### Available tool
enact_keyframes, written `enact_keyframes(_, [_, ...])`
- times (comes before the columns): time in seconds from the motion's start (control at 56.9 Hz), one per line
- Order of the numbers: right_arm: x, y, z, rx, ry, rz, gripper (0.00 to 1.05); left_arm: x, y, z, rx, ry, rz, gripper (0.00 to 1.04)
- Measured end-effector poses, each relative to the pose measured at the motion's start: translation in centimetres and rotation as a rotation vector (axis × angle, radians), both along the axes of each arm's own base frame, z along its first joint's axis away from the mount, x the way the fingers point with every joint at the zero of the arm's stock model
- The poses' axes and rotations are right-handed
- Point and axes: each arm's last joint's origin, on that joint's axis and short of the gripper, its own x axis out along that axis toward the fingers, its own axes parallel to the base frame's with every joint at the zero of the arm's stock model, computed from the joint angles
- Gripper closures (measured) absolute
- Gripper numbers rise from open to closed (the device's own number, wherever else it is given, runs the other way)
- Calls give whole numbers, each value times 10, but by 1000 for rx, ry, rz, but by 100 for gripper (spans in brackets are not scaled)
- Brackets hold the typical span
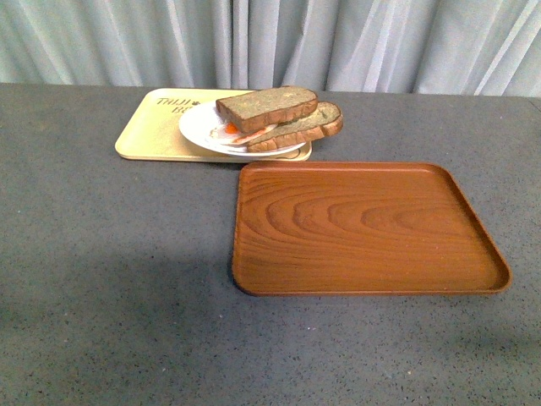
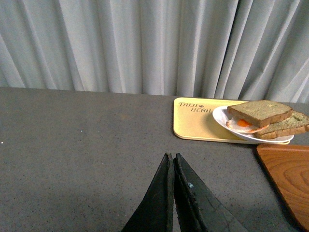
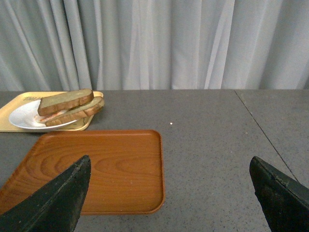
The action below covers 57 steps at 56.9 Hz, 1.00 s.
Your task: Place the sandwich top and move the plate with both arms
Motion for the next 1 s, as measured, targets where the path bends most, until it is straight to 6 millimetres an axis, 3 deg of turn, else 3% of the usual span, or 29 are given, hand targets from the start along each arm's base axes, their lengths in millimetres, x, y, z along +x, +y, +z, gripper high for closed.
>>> enact_keyframes(0.158, [0,0,0,0,0,0,9,-10,0,-4,0,16,0,103])
enact_keyframes(0.404, [0,0,0,0,0,0,9,-11,0,-4,0,18,0,101])
enact_keyframes(0.931, [0,0,0,0,0,0,9,-11,0,-4,0,17,0,11])
enact_keyframes(1.001, [0,0,0,0,0,0,9,-11,0,-4,3,17,0,9])
